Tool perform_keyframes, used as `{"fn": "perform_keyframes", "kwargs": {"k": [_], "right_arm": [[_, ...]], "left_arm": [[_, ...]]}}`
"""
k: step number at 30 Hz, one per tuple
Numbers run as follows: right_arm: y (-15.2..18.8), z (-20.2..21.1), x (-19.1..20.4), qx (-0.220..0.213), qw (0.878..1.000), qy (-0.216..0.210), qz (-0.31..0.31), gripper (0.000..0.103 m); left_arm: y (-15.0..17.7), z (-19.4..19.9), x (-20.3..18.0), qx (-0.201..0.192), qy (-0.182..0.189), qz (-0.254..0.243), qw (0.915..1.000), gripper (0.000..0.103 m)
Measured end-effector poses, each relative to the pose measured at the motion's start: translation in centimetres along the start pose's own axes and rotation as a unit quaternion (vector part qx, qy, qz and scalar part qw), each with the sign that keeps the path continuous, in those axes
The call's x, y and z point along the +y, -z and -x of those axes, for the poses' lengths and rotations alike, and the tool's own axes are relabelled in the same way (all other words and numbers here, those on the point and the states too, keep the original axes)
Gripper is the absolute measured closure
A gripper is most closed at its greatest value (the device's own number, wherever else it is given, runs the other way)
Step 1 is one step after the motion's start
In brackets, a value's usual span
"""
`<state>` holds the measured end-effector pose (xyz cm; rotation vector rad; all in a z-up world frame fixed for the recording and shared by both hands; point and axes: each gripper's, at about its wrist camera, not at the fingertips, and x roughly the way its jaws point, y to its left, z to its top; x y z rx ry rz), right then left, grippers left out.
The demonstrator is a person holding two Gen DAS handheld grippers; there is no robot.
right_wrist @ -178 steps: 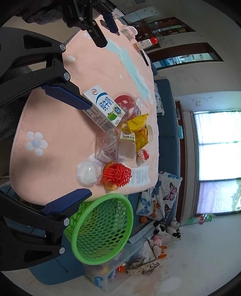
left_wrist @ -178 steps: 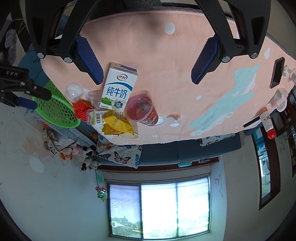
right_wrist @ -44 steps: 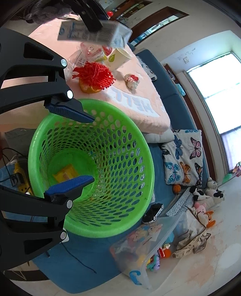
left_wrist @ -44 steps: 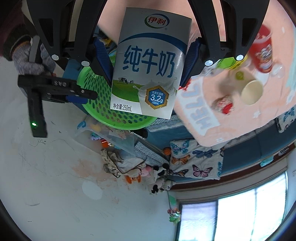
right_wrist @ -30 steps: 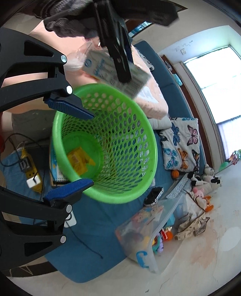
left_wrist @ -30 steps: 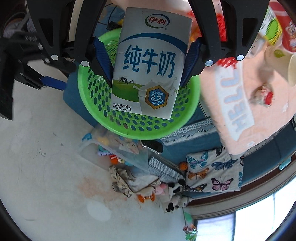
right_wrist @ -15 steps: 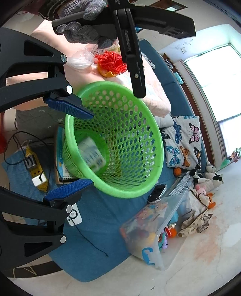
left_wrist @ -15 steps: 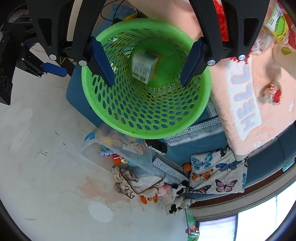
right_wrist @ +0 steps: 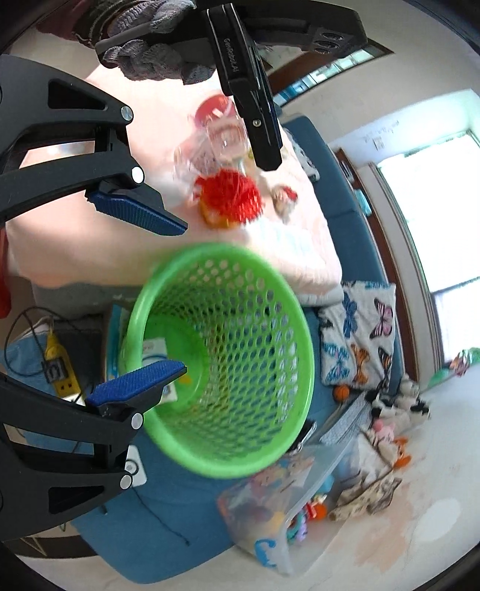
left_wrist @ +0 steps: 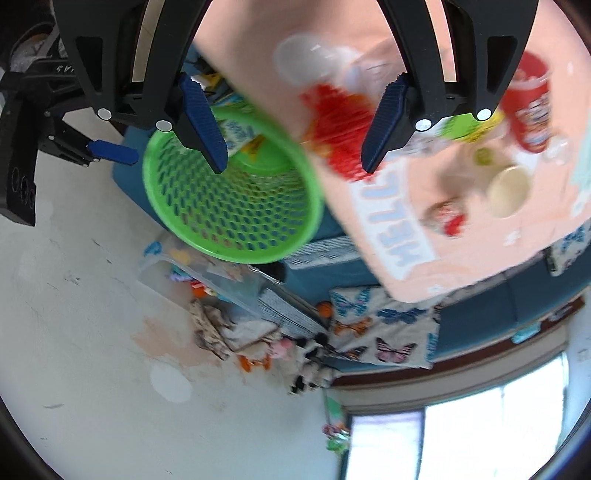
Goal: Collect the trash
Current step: 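Grasp the clear plastic dome lid with the right tool while the left tool grasps the red paper cup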
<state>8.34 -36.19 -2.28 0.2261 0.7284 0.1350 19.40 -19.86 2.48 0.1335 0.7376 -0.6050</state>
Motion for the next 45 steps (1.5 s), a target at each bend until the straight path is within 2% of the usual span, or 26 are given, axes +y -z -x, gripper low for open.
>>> {"fn": "perform_keyframes", "kwargs": {"k": [5, 11, 17, 26, 30, 37, 42, 45], "right_arm": [[-0.5, -1.0, 2.6, 0.006, 1.0, -0.021, 0.022, 0.032], [0.4, -3.0, 6.4, 0.028, 0.997, -0.045, 0.055, 0.032], [1.2, -5.1, 9.0, 0.041, 0.994, -0.037, 0.098, 0.032], [2.2, -8.7, 11.0, 0.06, 0.99, -0.025, 0.122, 0.033], [2.4, -9.9, 11.4, 0.066, 0.989, -0.017, 0.133, 0.038], [2.5, -10.7, 11.7, 0.069, 0.988, -0.008, 0.14, 0.047], [2.5, -10.8, 11.8, 0.069, 0.987, -0.007, 0.147, 0.047], [2.4, -10.9, 11.6, 0.069, 0.986, -0.01, 0.148, 0.047]], "left_arm": [[1.4, 3.2, 3.3, -0.02, -0.041, 0.014, 0.9989, 0.027], [3.3, 5.9, 7.5, -0.025, -0.067, 0.058, 0.9958, 0.027], [5.1, 7.5, 10.1, -0.029, -0.086, 0.083, 0.9924, 0.027], [7.0, 8.8, 13.1, -0.028, -0.106, 0.112, 0.9876, 0.027], [7.2, 9.2, 14.6, -0.028, -0.112, 0.129, 0.9849, 0.027], [6.1, 7.9, 18.0, -0.006, -0.124, 0.17, 0.9775, 0.027], [4.6, 5.2, 21.1, 0.031, -0.123, 0.221, 0.967, 0.027], [3.9, 3.5, 22.2, 0.051, -0.125, 0.233, 0.963, 0.027]]}}
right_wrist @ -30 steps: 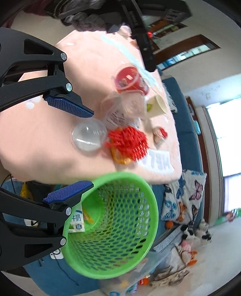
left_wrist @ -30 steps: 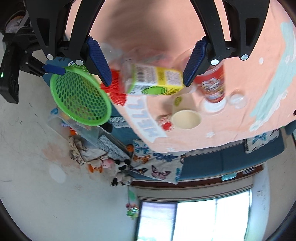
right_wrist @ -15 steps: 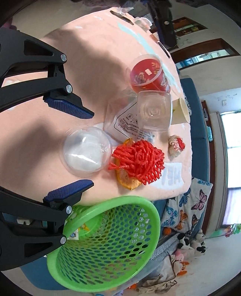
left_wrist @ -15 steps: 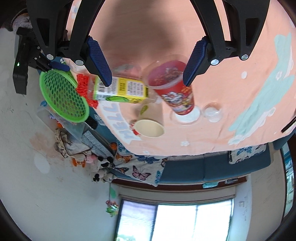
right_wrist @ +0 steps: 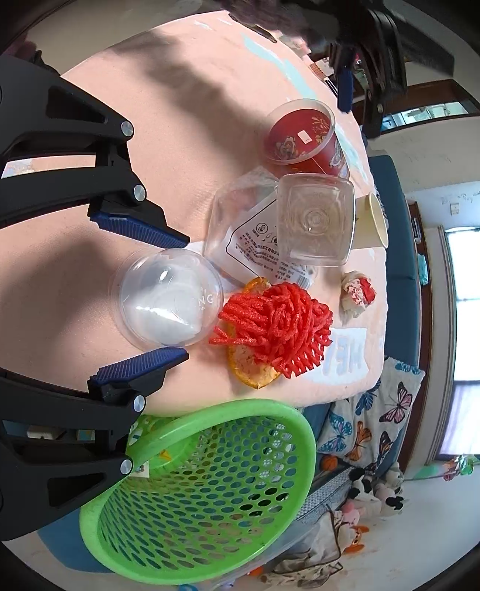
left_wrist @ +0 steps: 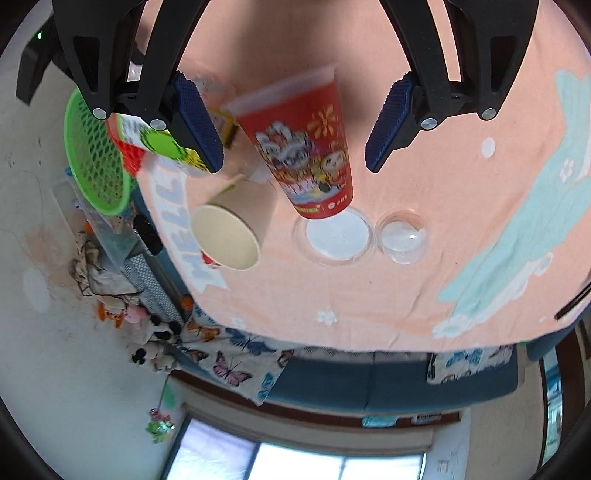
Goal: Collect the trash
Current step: 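Grasp the clear plastic dome lid with the right tool while the left tool grasps the red paper cup, then drop the dome lid into the basket with the right tool while the left tool drops the red cup in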
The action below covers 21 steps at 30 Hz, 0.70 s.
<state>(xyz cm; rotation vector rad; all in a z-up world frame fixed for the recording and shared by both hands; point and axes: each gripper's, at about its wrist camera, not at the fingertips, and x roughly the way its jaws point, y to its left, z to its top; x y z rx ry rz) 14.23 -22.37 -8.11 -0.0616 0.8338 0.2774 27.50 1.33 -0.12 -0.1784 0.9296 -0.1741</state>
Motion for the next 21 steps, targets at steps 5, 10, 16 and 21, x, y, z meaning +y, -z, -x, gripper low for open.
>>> {"fn": "perform_keyframes", "kwargs": {"k": [5, 10, 16, 21], "right_arm": [[0.1, 0.0, -0.2, -0.002, 1.0, -0.003, 0.002, 0.046], [0.1, 0.1, -0.1, -0.003, 1.0, -0.005, 0.002, 0.046], [0.2, 0.1, -0.1, -0.003, 1.0, -0.005, 0.003, 0.046], [0.2, 0.1, 0.0, -0.004, 1.0, -0.001, 0.004, 0.046]], "left_arm": [[-0.8, -2.6, 0.0, 0.032, -0.01, 0.007, 0.9994, 0.027], [-1.1, -4.2, 0.6, 0.05, -0.015, 0.026, 0.9983, 0.027], [-1.1, -5.7, 1.0, 0.069, -0.014, 0.041, 0.9967, 0.031], [-0.9, -6.7, 1.1, 0.082, -0.01, 0.055, 0.9951, 0.032]]}}
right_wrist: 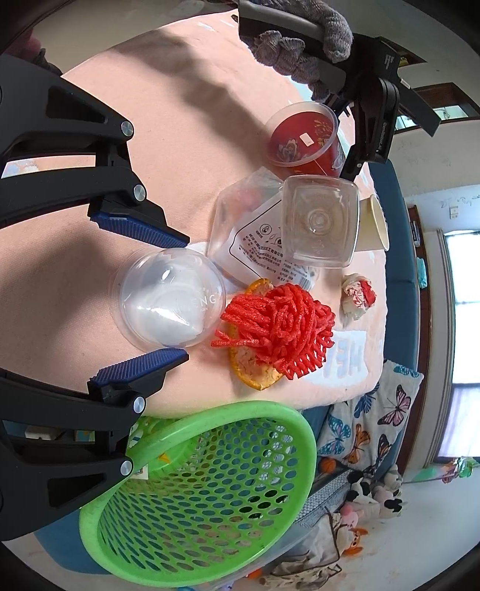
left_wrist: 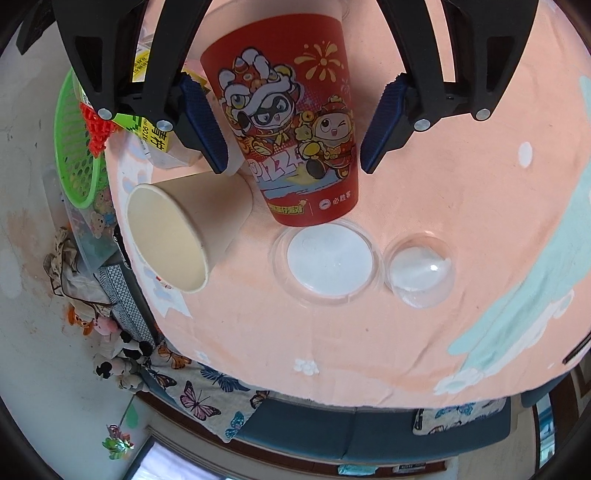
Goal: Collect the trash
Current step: 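Drop the dome lid into the basket with the right tool while the left tool drops the red cup in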
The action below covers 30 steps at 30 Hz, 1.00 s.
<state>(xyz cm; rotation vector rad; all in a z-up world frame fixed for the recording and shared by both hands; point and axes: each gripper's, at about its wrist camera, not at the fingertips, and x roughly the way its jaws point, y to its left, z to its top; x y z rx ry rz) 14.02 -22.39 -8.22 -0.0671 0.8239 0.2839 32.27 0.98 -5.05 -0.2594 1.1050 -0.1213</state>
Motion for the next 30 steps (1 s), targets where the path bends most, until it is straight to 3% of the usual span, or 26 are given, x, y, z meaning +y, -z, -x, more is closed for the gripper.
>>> {"fn": "perform_keyframes", "kwargs": {"k": [12, 21, 30], "right_arm": [[-0.2, 1.0, 0.1, -0.011, 1.0, -0.014, -0.012, 0.047], [-0.2, 3.2, 0.2, -0.03, 0.999, -0.033, -0.025, 0.047], [-0.5, 5.9, -2.3, -0.055, 0.997, -0.01, -0.055, 0.047]], "left_arm": [[0.5, 0.5, 0.6, -0.01, 0.015, 0.004, 0.9998, 0.038], [1.8, 4.6, 1.4, -0.043, 0.044, -0.008, 0.9981, 0.039], [3.9, 9.6, 0.5, -0.072, 0.076, -0.039, 0.9937, 0.039]]}}
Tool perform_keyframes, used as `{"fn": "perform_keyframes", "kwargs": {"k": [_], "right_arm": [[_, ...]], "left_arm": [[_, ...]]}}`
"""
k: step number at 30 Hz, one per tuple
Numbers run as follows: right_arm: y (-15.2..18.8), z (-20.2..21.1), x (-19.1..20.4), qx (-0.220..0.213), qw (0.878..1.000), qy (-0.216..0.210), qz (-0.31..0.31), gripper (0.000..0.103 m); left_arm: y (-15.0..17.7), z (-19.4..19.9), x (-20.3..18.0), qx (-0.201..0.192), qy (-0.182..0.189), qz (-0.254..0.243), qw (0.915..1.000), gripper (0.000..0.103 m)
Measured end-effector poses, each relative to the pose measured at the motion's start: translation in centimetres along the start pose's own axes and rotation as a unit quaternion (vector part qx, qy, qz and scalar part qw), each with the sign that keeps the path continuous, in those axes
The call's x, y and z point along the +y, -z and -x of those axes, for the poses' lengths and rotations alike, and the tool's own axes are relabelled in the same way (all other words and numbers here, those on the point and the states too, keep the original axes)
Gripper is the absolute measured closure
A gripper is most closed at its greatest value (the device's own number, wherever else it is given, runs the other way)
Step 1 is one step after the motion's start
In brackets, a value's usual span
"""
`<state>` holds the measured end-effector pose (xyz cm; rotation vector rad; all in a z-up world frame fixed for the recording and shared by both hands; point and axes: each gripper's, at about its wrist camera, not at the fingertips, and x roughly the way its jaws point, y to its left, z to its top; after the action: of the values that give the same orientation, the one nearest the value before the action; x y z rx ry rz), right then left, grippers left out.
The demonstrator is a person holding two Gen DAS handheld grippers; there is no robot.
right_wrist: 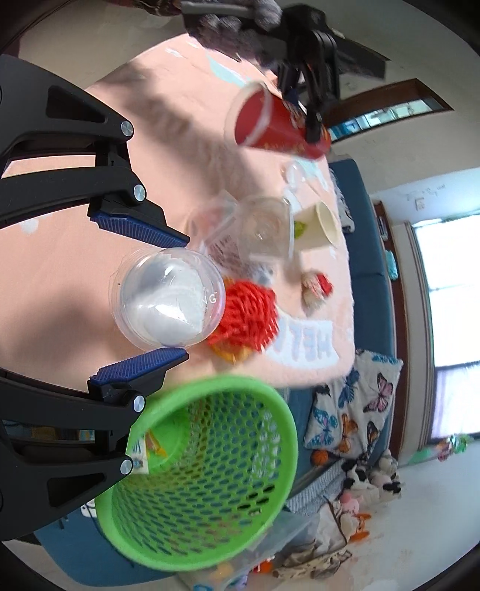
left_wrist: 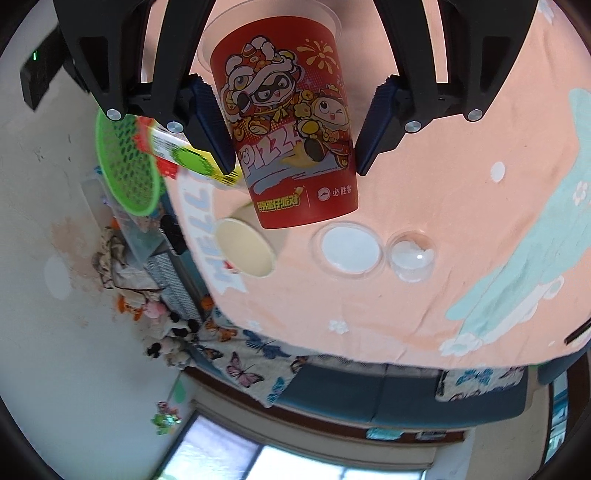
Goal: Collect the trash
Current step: 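Drop the dome lid into the basket with the right tool while the left tool drops the red cup in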
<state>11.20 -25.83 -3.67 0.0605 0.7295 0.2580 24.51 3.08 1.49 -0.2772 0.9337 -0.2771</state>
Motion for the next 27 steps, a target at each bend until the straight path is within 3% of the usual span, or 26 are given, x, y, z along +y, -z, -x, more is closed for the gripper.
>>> {"fn": "perform_keyframes", "kwargs": {"k": [14, 22, 27], "right_arm": [[-0.1, 1.1, -10.9, 0.006, 0.99, 0.077, -0.114, 0.047], [0.7, 0.0, -13.6, 0.023, 0.986, 0.091, -0.137, 0.046], [0.9, 0.2, -14.3, 0.018, 0.985, 0.086, -0.147, 0.038]], "left_arm": [[0.6, 5.3, -6.2, -0.03, 0.069, -0.065, 0.995, 0.039], [0.5, 5.1, -11.1, -0.026, 0.104, -0.1, 0.9892, 0.039], [0.3, 3.8, -14.4, -0.016, 0.12, -0.122, 0.9852, 0.039]]}}
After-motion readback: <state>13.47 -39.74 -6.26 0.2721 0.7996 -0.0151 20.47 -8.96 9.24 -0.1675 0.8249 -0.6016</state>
